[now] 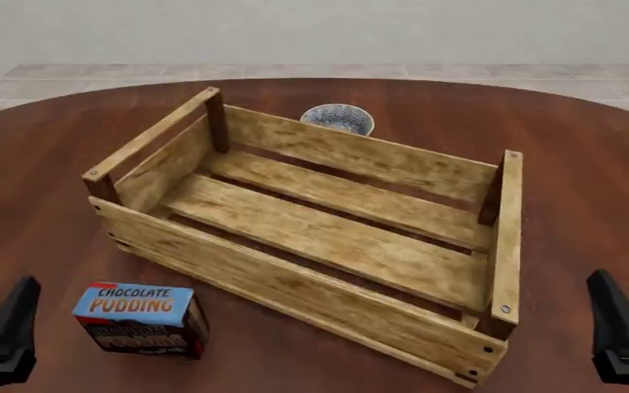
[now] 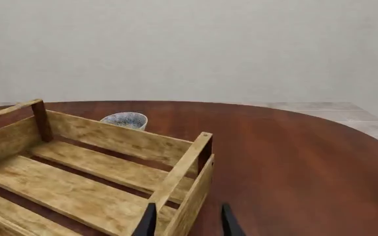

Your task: Pick up the salad dressing and put it in the tray.

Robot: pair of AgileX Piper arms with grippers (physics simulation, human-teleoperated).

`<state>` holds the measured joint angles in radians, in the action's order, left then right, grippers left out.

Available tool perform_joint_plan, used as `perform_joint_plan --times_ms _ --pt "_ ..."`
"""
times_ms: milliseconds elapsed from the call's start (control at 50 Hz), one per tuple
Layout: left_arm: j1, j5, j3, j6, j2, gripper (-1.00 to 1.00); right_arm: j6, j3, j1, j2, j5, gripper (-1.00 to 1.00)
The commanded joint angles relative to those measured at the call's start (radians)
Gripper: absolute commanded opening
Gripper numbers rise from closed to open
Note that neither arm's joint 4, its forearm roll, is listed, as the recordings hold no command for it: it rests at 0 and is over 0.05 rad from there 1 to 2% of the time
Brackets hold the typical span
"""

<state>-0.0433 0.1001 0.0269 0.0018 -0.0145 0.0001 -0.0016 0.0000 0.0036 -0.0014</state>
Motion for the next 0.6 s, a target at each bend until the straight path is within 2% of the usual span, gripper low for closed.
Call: perform_joint_plan --times_ms 20,180,280,320,340,360,400,420,440,480,520,600 --pt "0.031 -0.09 -0.009 0.012 0.013 1.0 0.0 -0.002 0.0 0.007 -0.004 1.0" --pt "0.018 -0.081 0.004 0.019 0.012 1.0 0.0 -0.003 0.0 0.008 -0.004 1.0" --pt "0.012 -0.029 0.039 0.037 0.014 1.0 0.0 -0.004 0.0 0.008 -0.004 1.0" --pt "0.017 0.011 0.069 0.083 0.014 1.0 0.0 -0.004 0.0 0.008 -0.004 1.0" --pt "0.009 0.024 0.09 0.057 0.014 1.0 0.0 -0.004 0.0 0.008 -0.004 1.0" --pt "-0.032 0.058 0.121 0.064 0.014 1.0 0.0 -0.004 0.0 0.009 -0.004 1.0" --pt "-0.015 0.077 0.139 0.077 0.014 1.0 0.0 -0.004 0.0 0.009 -0.004 1.0" --pt "-0.002 0.101 0.149 0.131 0.014 1.0 0.0 -0.004 0.0 0.009 -0.004 1.0" --pt "0.003 0.124 0.163 0.148 0.014 1.0 0.0 -0.004 0.0 0.009 -0.004 1.0" --pt "-0.041 0.197 0.187 0.128 0.014 1.0 0.0 -0.005 0.0 0.008 -0.003 1.0" --pt "-0.044 0.249 0.235 0.137 0.014 1.0 0.0 -0.005 0.0 0.008 -0.002 1.0" --pt "-0.078 0.322 0.279 0.203 0.014 1.0 0.0 -0.005 0.0 0.007 -0.002 1.0"
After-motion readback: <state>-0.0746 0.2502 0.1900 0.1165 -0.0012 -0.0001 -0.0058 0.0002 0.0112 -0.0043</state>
